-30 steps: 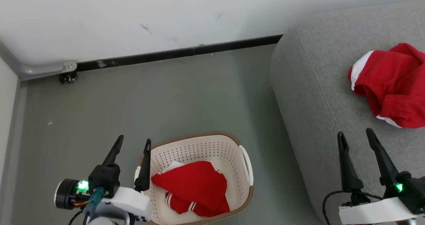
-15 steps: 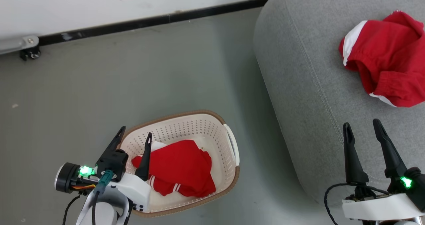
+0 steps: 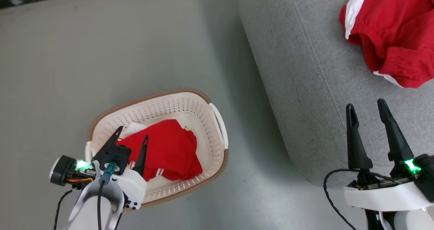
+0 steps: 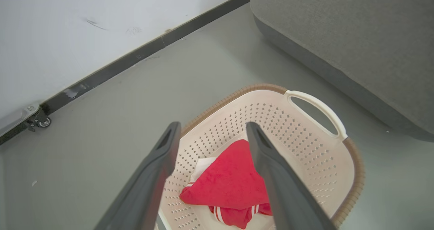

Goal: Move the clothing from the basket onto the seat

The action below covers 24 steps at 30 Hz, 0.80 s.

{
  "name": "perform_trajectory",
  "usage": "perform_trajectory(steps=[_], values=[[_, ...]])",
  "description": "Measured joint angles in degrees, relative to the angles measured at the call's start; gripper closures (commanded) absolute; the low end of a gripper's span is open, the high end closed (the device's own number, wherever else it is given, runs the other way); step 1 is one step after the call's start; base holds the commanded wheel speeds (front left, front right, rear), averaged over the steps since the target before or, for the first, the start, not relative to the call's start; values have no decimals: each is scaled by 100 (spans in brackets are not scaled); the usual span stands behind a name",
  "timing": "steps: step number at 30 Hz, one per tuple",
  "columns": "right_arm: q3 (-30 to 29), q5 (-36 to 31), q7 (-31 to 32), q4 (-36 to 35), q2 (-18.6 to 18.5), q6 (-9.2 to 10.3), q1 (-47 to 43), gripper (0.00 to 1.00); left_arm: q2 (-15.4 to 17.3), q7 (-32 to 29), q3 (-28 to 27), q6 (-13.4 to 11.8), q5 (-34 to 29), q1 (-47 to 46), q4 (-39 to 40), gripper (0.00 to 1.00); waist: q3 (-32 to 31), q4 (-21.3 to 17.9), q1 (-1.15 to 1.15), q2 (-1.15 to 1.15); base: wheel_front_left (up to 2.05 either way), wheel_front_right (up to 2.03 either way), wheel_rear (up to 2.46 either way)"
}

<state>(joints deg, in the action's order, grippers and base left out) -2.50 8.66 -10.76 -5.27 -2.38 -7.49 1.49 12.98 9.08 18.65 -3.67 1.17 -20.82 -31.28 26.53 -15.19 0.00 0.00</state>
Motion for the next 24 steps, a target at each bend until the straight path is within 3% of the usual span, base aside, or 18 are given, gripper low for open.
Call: perform_trajectory(steps=[24], values=[[435,436,-193,231,5,0,699,0,581,-672,523,371,-755,-996,-813,0,1291,-612,0,0,0,0,0]])
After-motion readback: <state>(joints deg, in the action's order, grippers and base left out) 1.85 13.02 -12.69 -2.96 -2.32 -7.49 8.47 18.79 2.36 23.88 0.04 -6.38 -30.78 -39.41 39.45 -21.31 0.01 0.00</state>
